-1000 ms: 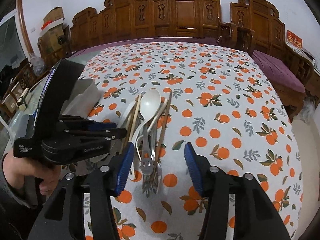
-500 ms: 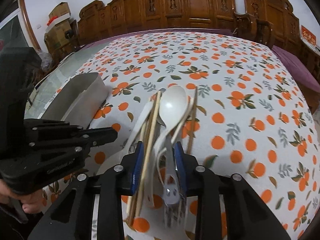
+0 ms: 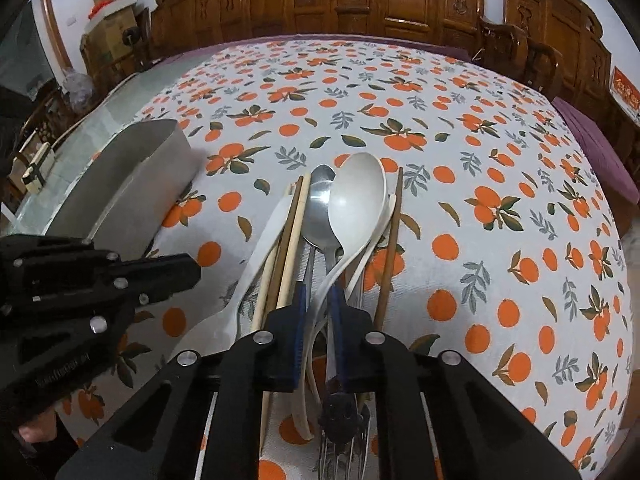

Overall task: Organize utensils
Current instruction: 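Grasp the small white plastic spoon with the left tool while the right grasps the large white spoon, then carry the small spoon into the grey tray and open the left tool while the right lifts its spoon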

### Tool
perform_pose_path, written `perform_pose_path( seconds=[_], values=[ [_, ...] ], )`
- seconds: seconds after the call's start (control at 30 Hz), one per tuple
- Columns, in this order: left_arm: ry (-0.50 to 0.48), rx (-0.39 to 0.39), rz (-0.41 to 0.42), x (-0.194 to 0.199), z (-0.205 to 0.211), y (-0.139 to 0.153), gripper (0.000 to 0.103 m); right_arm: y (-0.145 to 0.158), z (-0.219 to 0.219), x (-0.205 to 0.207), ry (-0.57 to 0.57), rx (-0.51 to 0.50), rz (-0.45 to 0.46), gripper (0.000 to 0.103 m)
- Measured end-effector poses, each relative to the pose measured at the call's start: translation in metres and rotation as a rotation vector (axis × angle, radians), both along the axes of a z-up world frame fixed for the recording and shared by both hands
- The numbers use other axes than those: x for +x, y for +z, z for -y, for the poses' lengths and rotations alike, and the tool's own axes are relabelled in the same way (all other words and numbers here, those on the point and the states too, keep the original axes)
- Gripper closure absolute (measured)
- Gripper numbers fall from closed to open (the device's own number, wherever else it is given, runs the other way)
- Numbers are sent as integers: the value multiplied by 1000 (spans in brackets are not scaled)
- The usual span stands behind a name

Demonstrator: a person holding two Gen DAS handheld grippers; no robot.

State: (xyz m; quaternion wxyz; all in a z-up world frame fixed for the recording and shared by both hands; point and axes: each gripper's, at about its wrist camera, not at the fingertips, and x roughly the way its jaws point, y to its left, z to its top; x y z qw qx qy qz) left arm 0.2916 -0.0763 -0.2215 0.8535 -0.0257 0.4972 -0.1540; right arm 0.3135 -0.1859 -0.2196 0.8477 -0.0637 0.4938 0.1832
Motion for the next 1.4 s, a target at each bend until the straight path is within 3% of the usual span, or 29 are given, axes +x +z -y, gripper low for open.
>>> perform_pose_path(
  seconds=[0.23, 0.37, 0.47, 0.9, 1.1, 1.4],
  values=[
    [4, -5, -2, -1, 1, 1, 103, 0, -4, 7, -12, -32, -12, 89],
    [2, 1, -3, 1, 2, -2, 88, 1, 5, 4, -23, 3, -16, 97],
    [-1, 1, -7, 3, 6, -4, 83, 2, 12, 0, -28, 3, -9, 98],
    [-7, 15, -40, 14, 20, -22, 83, 26, 35, -11, -58, 88, 42, 98],
    [-11, 23, -41, 15, 22, -22, 96, 29, 36, -17, -59, 93, 49, 98],
    [-5, 27, -15, 6, 7, -8, 97, 36, 36, -27, -62, 105, 65, 98]
  ],
)
